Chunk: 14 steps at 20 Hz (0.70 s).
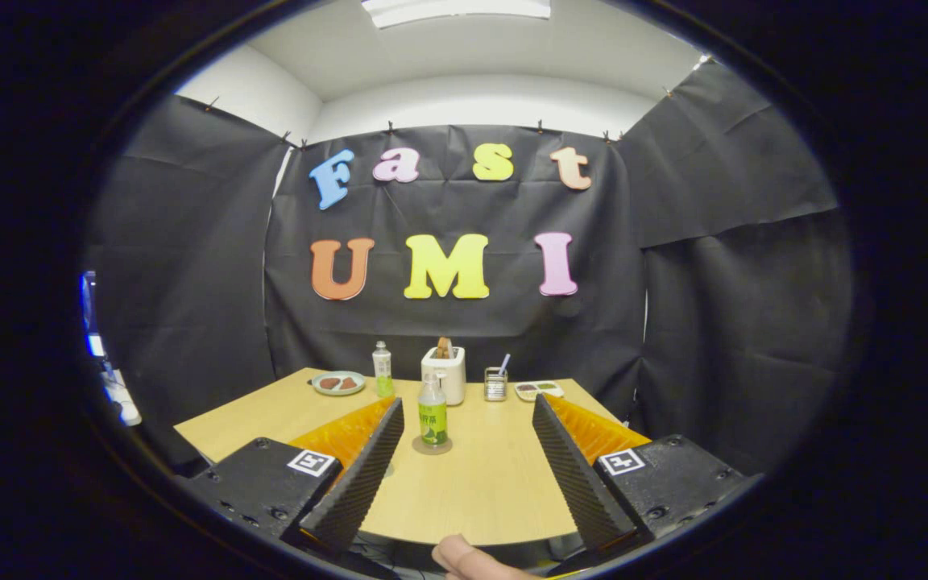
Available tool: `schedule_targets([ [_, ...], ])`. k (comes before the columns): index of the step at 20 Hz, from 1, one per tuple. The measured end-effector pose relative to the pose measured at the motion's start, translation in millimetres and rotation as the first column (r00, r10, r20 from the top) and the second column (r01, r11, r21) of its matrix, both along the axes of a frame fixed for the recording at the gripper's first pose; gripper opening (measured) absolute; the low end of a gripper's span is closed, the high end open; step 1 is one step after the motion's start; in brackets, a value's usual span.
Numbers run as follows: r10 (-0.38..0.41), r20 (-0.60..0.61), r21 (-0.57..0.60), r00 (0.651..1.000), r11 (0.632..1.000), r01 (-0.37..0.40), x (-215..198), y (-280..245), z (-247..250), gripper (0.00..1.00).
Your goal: Take the bottle from table, then pour the juice into the cup, finally place the bottle on the coaster
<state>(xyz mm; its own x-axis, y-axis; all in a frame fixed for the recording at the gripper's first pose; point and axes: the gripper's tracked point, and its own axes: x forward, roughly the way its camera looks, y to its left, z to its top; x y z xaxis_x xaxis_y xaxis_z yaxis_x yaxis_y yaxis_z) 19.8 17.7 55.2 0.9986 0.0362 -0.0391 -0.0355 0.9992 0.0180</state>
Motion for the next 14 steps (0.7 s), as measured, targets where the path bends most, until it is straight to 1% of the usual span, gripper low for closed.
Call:
schedule_targets([
  [1,-0.004,0.002,-0.007,1.000,1.000,0.004,-4,0,-5,1.00],
  [3,-0.034,0.011,-0.032,0.999,0.999,0.034,-9,-5,-8,1.00],
  [5,-0.054,-0.006,-0.043,0.999,0.998,0.054,-11,-4,-17,1.00],
  [9,-0.001,0.000,-0.013,1.000,1.000,0.001,-12,7,-18,1.00],
  [13,-0.039,-0.037,0.012,0.999,0.999,0.039,-12,-9,-25,1.00],
  [14,-0.034,-0.038,0.017,0.999,0.999,0.034,-12,-9,-24,1.00],
])
